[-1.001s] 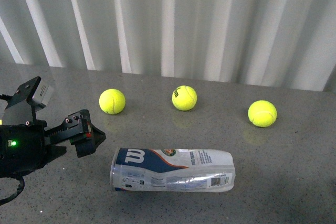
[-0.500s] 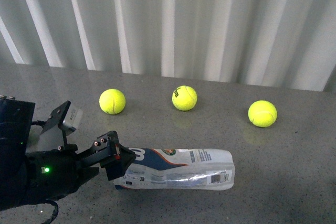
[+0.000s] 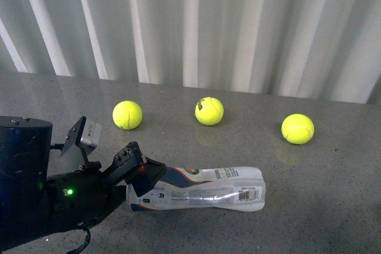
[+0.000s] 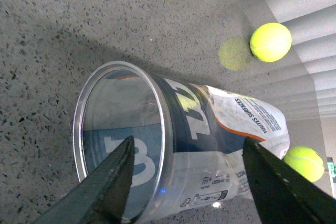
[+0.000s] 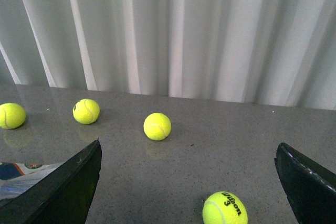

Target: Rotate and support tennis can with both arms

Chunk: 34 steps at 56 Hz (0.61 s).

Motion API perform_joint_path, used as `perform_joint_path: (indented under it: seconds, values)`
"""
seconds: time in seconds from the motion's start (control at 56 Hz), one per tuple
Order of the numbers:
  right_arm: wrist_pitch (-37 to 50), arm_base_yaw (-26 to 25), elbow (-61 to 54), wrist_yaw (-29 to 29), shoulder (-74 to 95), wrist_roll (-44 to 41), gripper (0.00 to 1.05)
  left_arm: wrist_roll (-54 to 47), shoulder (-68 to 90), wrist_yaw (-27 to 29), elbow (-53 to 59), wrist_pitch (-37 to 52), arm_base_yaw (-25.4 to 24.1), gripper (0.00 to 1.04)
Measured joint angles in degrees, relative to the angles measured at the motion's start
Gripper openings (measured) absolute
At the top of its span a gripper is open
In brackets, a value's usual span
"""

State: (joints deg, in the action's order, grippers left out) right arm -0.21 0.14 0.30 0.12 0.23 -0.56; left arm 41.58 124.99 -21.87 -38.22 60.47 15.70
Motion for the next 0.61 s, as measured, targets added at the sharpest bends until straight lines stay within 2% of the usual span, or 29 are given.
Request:
perform_joint_path:
  seconds: [0.197,0.286,0.357,0.465,0.608]
  values:
    - [0.0,0.0,0.0,0.0,0.0,0.0,0.98,2.08,1.01,-0.31,0.11,2.27,1.66,0.22]
    - [0.0,0.0,0.0,0.0,0.0,0.0,0.98,2.71,1.05,-0.72,0.11,2.84,1.97,0.1]
    - [0.0,0.0,0.0,0.0,0.0,0.0,0.98,2.86,1.01,-1.18,0.09,2.89,2.03,0.05]
    - [0.0,0.0,0.0,0.0,0.0,0.0,0.98,2.27,-0.74,-1.51,0.33,1.11,1.86,0.05]
    - [0.0,0.0,0.0,0.0,0.0,0.0,0.98,-3.65,-9.81,-5.73,1.86,-6.64,0.66,0.04]
